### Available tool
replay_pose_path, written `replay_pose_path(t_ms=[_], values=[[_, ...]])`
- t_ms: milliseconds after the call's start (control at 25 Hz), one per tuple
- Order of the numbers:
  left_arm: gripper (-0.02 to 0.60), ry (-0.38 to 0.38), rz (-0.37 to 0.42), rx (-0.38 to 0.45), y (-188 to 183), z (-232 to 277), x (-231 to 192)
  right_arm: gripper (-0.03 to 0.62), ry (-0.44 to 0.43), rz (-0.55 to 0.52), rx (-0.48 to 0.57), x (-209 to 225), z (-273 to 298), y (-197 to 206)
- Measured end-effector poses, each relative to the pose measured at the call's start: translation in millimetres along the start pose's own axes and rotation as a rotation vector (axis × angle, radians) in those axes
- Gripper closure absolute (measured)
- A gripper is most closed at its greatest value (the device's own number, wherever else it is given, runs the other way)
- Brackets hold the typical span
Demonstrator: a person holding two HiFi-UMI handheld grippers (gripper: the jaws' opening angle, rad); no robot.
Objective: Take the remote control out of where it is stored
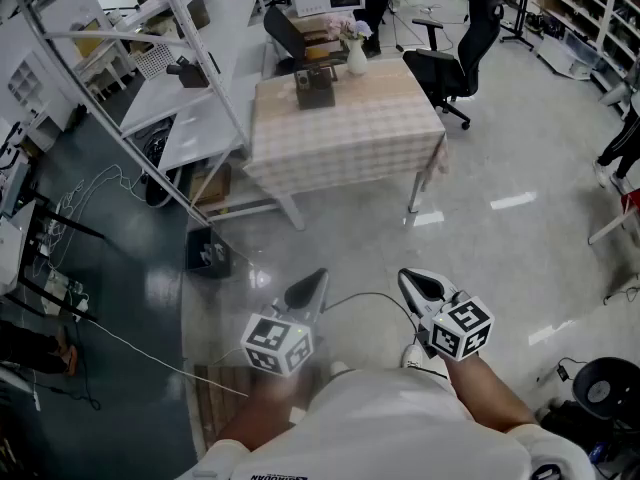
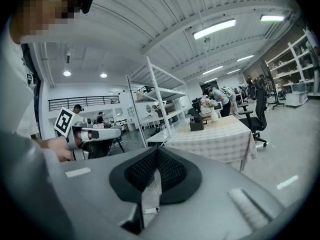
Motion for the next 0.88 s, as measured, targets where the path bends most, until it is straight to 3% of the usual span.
replay_pose_path(t_ms=[560,880], values=[[0.578,0.014,-0.015,-0.01,3,-12,-9,0.588,-0.035,0.039,0.035,-17,7,-3],[0.578,0.018,-0.027,-0.016,7,-32,-37,0.588,0.004,0.024,0.02,-38,31,4]])
Point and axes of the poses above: the fingertips, and each gripper's own axes: z forward along the fingers, x to its right, y out of its underside, the point moved 10 cm from there along -z, backward along the fingers, and after that the axes turned 12 degrees about -z, right-handed, at the moved point
